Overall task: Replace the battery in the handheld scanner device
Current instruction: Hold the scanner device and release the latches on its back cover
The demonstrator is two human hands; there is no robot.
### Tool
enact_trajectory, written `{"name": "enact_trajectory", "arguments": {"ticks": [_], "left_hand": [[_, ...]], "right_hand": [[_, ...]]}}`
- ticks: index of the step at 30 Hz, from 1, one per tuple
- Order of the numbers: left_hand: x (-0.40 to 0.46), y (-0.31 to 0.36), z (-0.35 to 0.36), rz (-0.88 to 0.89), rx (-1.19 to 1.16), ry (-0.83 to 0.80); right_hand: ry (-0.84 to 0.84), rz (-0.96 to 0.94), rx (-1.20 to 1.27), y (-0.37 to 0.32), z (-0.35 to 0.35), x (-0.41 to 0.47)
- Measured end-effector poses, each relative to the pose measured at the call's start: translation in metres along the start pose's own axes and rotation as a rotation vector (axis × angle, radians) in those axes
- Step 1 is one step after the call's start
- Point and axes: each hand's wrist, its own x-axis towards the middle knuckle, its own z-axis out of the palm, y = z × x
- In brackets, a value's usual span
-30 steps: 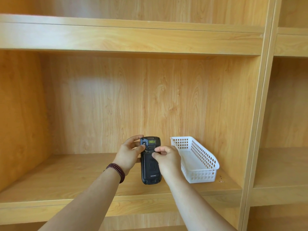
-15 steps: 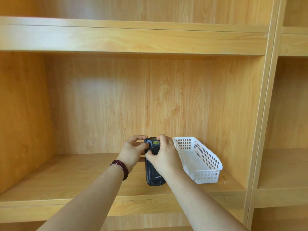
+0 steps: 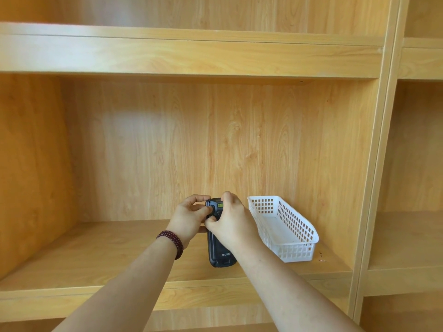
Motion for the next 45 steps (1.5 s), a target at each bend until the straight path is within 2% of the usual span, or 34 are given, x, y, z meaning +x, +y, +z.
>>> {"name": "enact_trajectory", "arguments": {"ticks": [9, 19, 25, 32, 42, 45], "left_hand": [[0.001, -0.001, 0.002, 0.010, 0.035, -0.019], [0.002, 0.001, 0.004, 0.006, 0.052, -0.036], [0.004, 0.003, -0.006, -0.015, 0.005, -0.007], [0.004, 0.006, -0.005, -0.039, -0.018, -0.031], [0.001, 0.008, -0.001, -0.026, -0.002, -0.057], [0.001, 0.008, -0.002, -0.028, -0.002, -0.054]], "right_hand": [[-0.010, 0.035, -0.051, -0.003, -0.003, -0.002], [0.008, 0.046, -0.001, 0.004, -0.007, -0.001], [-0.067, 0.056, 0.333, 0.019, -0.010, -0.008], [-0.106, 0.217, 0.602, 0.026, -0.001, -0.012], [0.050, 0.216, 0.426, 0.012, 0.001, -0.010], [-0.007, 0.203, 0.467, 0.020, 0.001, -0.011]]}}
